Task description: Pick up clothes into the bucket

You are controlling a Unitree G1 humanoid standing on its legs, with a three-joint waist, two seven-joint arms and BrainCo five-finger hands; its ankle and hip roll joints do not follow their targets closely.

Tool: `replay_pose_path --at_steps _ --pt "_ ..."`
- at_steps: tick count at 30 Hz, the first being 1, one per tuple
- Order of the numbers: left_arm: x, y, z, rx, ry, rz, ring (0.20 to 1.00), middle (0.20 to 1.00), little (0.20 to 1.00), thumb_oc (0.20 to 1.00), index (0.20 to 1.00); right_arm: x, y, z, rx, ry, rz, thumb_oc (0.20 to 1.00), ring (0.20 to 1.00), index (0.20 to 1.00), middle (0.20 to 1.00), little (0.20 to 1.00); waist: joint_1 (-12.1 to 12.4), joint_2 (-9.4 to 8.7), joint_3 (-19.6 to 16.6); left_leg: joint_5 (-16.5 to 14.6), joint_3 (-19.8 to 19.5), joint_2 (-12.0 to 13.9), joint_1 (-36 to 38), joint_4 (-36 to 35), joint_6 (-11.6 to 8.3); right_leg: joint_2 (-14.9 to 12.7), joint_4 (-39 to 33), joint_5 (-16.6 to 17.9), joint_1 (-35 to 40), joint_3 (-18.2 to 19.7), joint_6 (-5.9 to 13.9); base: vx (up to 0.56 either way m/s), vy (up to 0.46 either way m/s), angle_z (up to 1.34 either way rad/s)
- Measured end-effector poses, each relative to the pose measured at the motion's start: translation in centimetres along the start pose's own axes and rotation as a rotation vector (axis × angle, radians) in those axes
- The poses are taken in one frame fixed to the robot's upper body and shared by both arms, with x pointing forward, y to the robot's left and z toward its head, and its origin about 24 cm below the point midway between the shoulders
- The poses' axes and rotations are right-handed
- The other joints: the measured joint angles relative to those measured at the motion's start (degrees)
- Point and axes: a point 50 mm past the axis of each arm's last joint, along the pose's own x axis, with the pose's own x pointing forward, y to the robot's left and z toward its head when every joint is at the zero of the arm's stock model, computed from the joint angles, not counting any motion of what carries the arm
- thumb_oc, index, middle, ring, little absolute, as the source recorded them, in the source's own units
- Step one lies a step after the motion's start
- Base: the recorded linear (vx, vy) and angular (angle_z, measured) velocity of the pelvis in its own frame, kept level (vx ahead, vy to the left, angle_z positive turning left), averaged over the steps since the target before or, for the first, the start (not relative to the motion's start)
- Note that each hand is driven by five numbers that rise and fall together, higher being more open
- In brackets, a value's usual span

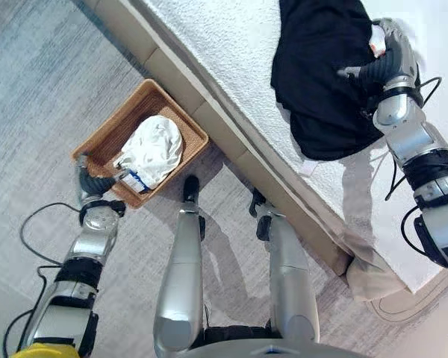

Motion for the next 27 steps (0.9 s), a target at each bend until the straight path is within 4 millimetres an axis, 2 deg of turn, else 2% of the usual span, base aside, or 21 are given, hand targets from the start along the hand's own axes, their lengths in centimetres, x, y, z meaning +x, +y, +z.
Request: replay_pose_path --at_steps 1,2,3,4,5,11,20,22,27 --pt "-0.9 -1.6 -0.5 -0.059 0.022 -0.063 1.000 1.000 1.000 1.000 1.000 -0.1 0.4 -0.5 -0.002 0.025 0.029 1.000 1.000 1.000 1.000 1.000 0.5 0.10 0.0 0.2 -0.1 -0.2 0.2 -0.3 -0.04 -0.1 -0.2 0.0 0.3 -0.2 0.01 0.00 -0.033 0.11" --pt "-1.2 -1.8 -0.5 -0.080 0.023 -0.079 1.000 1.000 1.000 1.000 1.000 -0.1 0.7 -0.7 -0.003 0.039 0.044 0.944 0.944 0.944 0.944 0.944 0.7 0.12 0.0 0.4 -0.2 -0.2 0.3 -0.5 -0.22 -0.1 -0.2 0.0 0.4 -0.4 0.01 0.00 -0.019 0.14" --pt "-2.1 -3.0 -1.0 -0.103 0.040 -0.146 1.000 1.000 1.000 1.000 1.000 -0.2 1.2 -1.1 -0.010 0.062 0.076 0.533 0.533 0.533 0.533 0.533 0.5 0.16 0.0 0.8 -0.5 -0.6 0.7 -1.2 -0.22 -0.5 -0.4 0.0 0.8 -0.6 0.00 0.00 -0.032 0.16" --pt "-2.5 -3.6 -1.4 -0.111 0.057 -0.179 1.000 1.000 1.000 1.000 1.000 -0.2 1.6 -1.3 -0.014 0.073 0.096 0.288 0.288 0.288 0.288 0.288 0.7 0.19 0.0 1.0 -0.7 -0.8 1.1 -1.7 -0.17 -0.7 -0.5 0.0 1.2 -0.8 0.01 0.01 -0.035 0.20" --pt "-3.1 -4.5 -2.0 -0.114 0.082 -0.231 1.000 1.000 1.000 1.000 1.000 -0.4 2.0 -1.5 -0.036 0.079 0.125 0.200 0.200 0.200 0.200 0.200 0.7 0.20 0.0 1.2 -0.9 -1.1 1.8 -2.2 -0.04 -1.1 -0.5 -0.1 1.7 -0.9 0.15 0.01 -0.040 0.15" --pt "-4.6 -7.2 -3.0 -0.079 0.125 -0.388 1.000 1.000 1.000 1.000 1.000 -0.2 2.1 -1.5 -0.092 0.082 0.178 0.200 0.200 0.200 0.200 0.200 0.4 0.70 -0.2 3.0 -1.9 -1.9 4.0 -5.0 0.18 -2.1 -1.1 -0.3 3.5 -1.8 0.44 -0.03 -0.022 0.13" --pt "-7.2 -11.0 -3.8 0.033 0.142 -0.673 1.000 1.000 1.000 1.000 1.000 0.0 1.6 -1.4 -0.093 0.076 0.151 0.200 0.200 0.200 0.200 0.200 0.1 2.22 -0.3 3.4 -1.7 -2.0 9.0 -7.2 0.67 -2.1 -3.8 0.6 8.7 -1.9 1.01 0.00 -0.003 0.00" --pt "-7.5 -11.5 -3.8 0.048 0.149 -0.719 1.000 1.000 1.000 1.000 1.000 0.1 1.2 -1.3 -0.095 0.069 0.131 0.200 0.200 0.200 0.200 0.200 -0.1 2.53 -0.3 3.9 -1.4 -2.0 11.8 -8.7 1.12 -2.0 -5.4 1.1 11.4 -1.9 1.23 0.04 0.013 -0.06" --pt "-7.2 -11.6 -3.4 0.054 0.130 -0.729 1.000 1.000 1.000 1.000 1.000 0.8 -1.7 1.0 -0.070 -0.036 0.010 0.200 0.200 0.200 0.200 0.200 -1.8 2.57 -0.4 4.2 0.1 -1.8 19.9 -12.4 1.48 -1.8 -9.3 2.3 18.9 -1.1 2.05 0.05 0.004 -0.11"
